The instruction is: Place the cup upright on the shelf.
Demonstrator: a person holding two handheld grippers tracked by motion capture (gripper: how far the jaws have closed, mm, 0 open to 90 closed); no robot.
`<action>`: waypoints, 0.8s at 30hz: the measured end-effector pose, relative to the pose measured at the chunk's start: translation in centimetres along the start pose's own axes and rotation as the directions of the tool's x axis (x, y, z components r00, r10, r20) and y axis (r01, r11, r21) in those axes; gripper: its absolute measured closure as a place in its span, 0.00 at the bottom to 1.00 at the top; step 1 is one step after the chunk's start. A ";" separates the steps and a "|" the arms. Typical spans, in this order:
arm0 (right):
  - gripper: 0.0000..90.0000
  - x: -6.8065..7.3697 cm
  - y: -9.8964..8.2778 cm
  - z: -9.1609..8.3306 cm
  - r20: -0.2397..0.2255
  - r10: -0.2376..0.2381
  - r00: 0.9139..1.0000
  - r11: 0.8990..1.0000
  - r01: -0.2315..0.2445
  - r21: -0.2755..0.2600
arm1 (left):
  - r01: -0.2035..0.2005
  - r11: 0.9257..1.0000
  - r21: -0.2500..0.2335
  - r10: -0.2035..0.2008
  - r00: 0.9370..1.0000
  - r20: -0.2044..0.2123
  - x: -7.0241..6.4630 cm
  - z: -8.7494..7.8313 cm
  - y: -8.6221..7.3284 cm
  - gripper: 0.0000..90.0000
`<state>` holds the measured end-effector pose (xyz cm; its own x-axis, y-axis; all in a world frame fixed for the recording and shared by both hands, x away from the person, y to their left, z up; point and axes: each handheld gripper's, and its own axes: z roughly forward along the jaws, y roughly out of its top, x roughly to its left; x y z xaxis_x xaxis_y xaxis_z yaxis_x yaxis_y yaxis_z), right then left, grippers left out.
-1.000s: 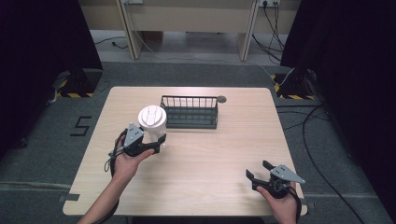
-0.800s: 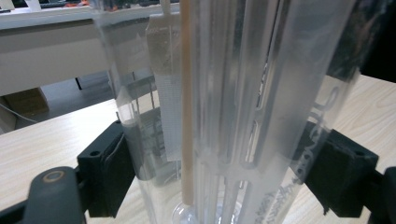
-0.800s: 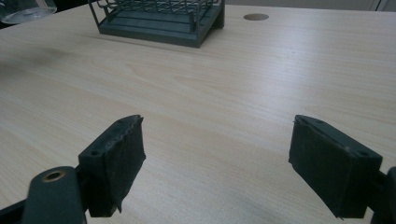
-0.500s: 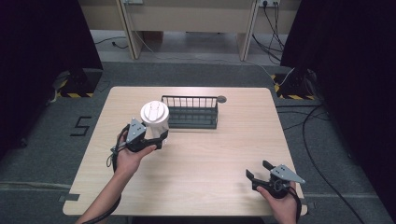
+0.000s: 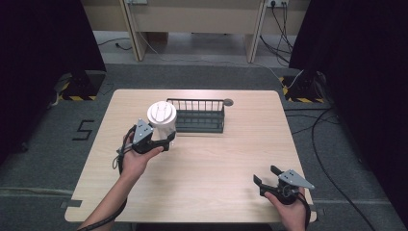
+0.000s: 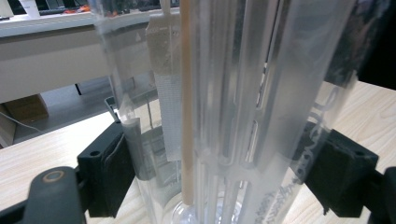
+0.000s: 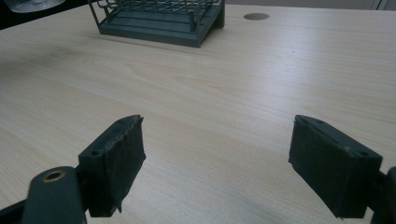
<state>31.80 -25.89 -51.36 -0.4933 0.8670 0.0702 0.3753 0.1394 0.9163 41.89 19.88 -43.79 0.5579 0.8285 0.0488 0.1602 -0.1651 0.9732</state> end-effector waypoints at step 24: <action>0.21 -0.1 0.0 0.0 -0.001 0.006 1.000 1.000 -0.006 -0.002 | -0.006 1.000 -0.013 0.006 1.000 0.011 -0.3 1.5 1.5 0.20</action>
<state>31.84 -25.98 -51.37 -0.4913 0.8676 0.0764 0.3772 0.1329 0.9166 43.20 18.62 -42.68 0.5676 0.8216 0.0523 0.1460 -0.1630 0.9758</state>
